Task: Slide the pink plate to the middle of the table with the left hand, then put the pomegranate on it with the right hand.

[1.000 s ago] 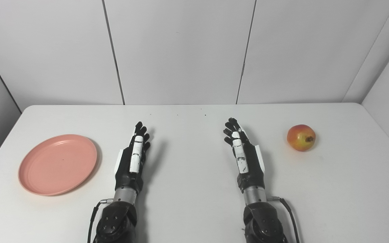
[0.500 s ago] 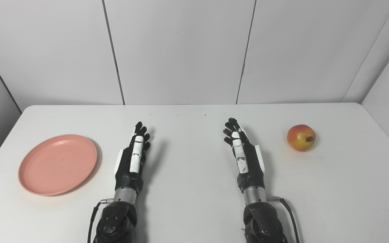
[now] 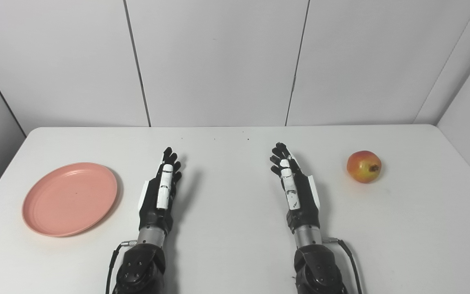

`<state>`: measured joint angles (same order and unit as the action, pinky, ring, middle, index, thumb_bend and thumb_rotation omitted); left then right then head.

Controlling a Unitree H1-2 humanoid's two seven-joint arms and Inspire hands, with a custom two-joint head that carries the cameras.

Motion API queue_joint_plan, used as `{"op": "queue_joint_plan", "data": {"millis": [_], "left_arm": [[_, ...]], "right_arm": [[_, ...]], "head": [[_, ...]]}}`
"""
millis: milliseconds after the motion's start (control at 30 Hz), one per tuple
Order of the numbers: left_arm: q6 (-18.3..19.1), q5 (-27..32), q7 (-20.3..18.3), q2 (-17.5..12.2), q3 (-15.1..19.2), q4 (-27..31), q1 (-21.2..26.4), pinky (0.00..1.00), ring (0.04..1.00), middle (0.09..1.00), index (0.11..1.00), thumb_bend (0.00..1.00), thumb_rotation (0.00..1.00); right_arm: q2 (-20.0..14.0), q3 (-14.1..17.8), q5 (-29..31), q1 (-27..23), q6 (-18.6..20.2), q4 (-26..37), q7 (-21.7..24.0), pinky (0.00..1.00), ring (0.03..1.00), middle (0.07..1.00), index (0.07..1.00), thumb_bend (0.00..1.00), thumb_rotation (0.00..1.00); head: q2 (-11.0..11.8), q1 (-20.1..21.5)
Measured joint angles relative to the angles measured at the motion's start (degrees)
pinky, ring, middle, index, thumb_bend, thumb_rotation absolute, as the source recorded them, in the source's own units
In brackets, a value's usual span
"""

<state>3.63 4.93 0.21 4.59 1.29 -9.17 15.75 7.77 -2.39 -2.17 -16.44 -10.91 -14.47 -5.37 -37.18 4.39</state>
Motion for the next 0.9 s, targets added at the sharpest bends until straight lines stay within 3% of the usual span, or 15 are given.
{"op": "queue_joint_plan", "data": {"millis": [100,200,233,300,333,433,900], "left_arm": [[0.0,0.0,0.0,0.0,0.0,0.0,0.0,0.99,0.982,0.996,0.989,0.44,0.97],[0.0,-0.6,0.4,0.1,-0.2,0.0,0.0,0.97,0.97,0.986,0.976,0.44,0.98],[0.0,-1.6,0.8,0.1,-0.5,-0.1,0.0,0.96,0.965,0.983,0.971,0.45,0.99],[0.0,-3.1,1.7,0.2,-1.1,-0.1,0.0,0.94,0.954,0.972,0.957,0.45,1.0],[0.0,-4.3,2.3,0.2,-1.4,-0.1,0.0,0.94,0.952,0.969,0.953,0.45,1.0],[0.1,-6.1,3.0,0.5,-2.6,-0.1,0.0,0.97,0.977,0.991,0.972,0.42,1.0],[-4.1,-6.0,3.6,1.8,-2.8,-3.9,0.5,0.98,0.986,0.987,0.972,0.44,1.0]], "right_arm": [[0.0,0.0,0.0,0.0,0.0,0.0,0.0,0.88,0.882,0.889,0.89,0.65,0.96],[0.0,0.1,0.1,0.0,0.0,0.0,0.0,0.88,0.879,0.884,0.887,0.64,0.96],[0.0,0.2,0.2,0.0,0.0,0.0,0.0,0.88,0.877,0.882,0.886,0.63,0.96],[-0.1,0.4,0.5,0.0,0.0,0.0,0.0,0.88,0.878,0.882,0.888,0.63,0.96],[-0.2,0.4,0.7,0.0,0.0,0.0,0.1,0.88,0.879,0.882,0.889,0.63,0.96],[-0.9,0.6,2.4,0.1,-0.3,0.0,0.8,0.91,0.887,0.89,0.894,0.62,0.95],[-2.4,1.3,5.6,-0.2,-2.6,-1.2,2.8,0.92,0.89,0.893,0.896,0.62,0.95]], "head": [[0.3,-0.4],[1.2,-3.7],[2.1,-6.9],[2.1,-6.9],[2.9,-9.6],[4.3,-12.6],[6.8,-16.6]]}}
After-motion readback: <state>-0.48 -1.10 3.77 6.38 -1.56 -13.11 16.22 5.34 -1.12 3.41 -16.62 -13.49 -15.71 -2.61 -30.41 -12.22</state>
